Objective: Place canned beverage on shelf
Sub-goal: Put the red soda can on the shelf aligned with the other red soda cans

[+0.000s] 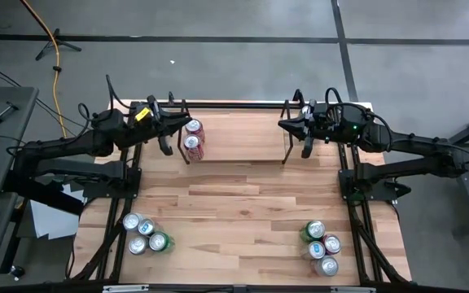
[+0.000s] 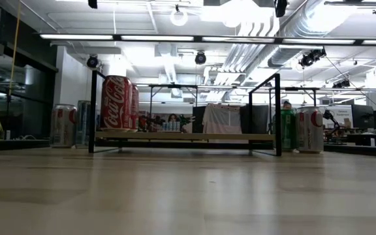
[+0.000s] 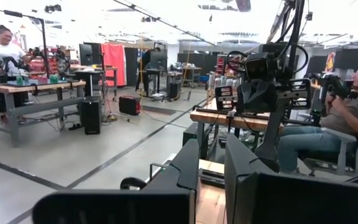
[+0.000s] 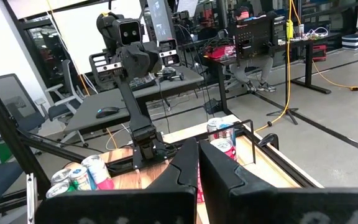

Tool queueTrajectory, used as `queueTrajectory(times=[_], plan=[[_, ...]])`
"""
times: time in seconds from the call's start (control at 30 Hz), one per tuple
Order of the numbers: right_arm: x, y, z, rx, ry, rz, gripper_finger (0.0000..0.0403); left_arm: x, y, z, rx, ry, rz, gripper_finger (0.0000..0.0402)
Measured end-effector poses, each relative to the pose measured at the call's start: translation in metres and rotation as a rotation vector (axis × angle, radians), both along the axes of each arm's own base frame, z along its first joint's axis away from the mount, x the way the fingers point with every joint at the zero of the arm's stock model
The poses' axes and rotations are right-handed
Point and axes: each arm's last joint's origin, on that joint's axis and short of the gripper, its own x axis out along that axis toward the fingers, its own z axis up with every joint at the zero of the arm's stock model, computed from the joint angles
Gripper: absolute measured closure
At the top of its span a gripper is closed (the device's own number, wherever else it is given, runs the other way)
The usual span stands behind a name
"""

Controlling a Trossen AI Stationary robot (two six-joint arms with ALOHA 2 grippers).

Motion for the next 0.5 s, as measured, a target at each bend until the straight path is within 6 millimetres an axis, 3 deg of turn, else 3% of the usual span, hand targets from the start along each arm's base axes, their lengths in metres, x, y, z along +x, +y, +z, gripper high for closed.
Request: queueTrajectory(times=[0.5], plan=[[-0.0004,-0.001,0.0077,0.032,-0.087,-0.034,0.0389,-0.0013,-0.0004,0.0007,0.0,-0.006,-0.008,0.0401]])
